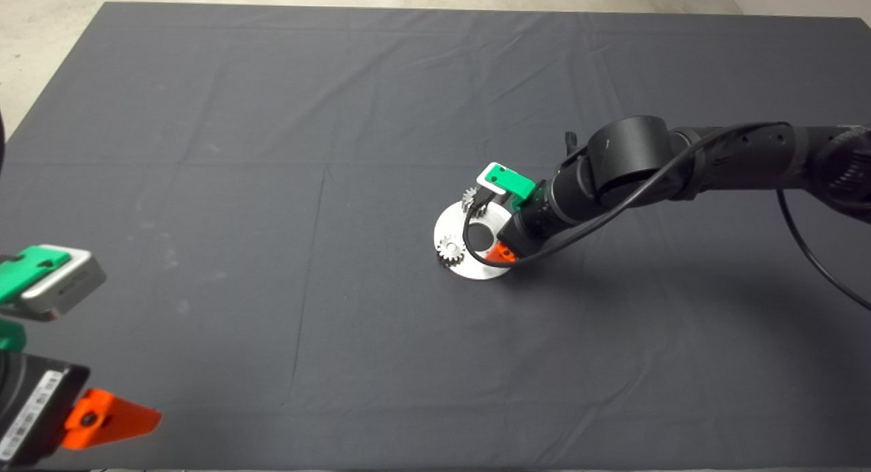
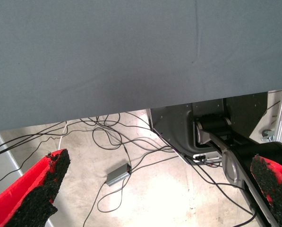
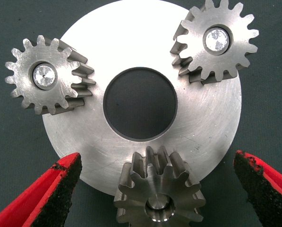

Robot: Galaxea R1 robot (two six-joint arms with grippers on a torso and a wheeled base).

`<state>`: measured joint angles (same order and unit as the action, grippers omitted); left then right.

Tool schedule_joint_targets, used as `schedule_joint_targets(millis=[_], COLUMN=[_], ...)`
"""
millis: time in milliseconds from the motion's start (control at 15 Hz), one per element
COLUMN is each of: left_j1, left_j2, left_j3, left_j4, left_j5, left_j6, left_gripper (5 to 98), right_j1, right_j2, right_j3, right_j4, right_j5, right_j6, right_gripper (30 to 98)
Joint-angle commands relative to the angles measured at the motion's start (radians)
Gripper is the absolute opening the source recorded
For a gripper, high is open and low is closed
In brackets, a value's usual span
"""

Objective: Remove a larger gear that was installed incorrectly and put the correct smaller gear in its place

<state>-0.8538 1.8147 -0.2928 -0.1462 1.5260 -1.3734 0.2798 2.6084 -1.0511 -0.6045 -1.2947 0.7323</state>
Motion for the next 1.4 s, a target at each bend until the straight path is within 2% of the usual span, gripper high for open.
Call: schedule_joint_targets(millis=[0,200,333,400,533,667,800,933,1133,1267,1333], left_j1=[-0.01,-0.01,-0.01,-0.01,-0.01,-0.01,-0.01,-0.01,-0.01,-0.01,-0.01], left_j2=[-0.008,-0.008,-0.008,-0.008,-0.008,-0.008,-0.008,-0.008,-0.01,-0.01,-0.01], left_j3=[0.009,0.009,0.009,0.009,0.009,0.009,0.009,0.009,0.009,0.009,0.009], left_j4=[-0.006,-0.006,-0.006,-0.006,-0.006,-0.006,-0.006,-0.006,-0.006,-0.006,-0.006], left_j5=[0.036,0.035,0.034,0.034,0.036,0.036,0.036,0.036,0.036,0.036,0.036], left_j6=[-0.004,-0.004,-0.004,-0.004,-0.004,-0.004,-0.004,-0.004,-0.004,-0.004,-0.004], left_gripper=[98.3,98.3,98.3,98.3,98.3,98.3,98.3,98.3,98.3,98.3,98.3], right_j1=[0.005,0.004,0.003,0.003,0.001,-0.015,-0.022,-0.025,-0.034,-0.034,-0.034], right_j2=[0.003,-0.007,-0.01,-0.012,-0.011,-0.012,-0.01,-0.013,-0.017,-0.018,-0.02], right_j3=[0.004,0.008,0.01,0.011,0.011,0.01,0.011,0.013,0.014,0.014,0.014], right_j4=[-0.034,-0.035,-0.034,-0.033,-0.034,-0.034,-0.034,-0.032,-0.034,-0.034,-0.034], right_j5=[-0.005,-0.038,-0.041,-0.046,-0.046,-0.048,-0.048,-0.049,-0.051,-0.051,-0.051], right_j6=[-0.005,-0.01,-0.01,-0.01,-0.011,-0.011,-0.011,-0.011,-0.011,-0.011,-0.011], right_gripper=[85.5,85.5,85.2,81.7,80.3,75.2,75.2,70.5,70.4,65.2,65.2])
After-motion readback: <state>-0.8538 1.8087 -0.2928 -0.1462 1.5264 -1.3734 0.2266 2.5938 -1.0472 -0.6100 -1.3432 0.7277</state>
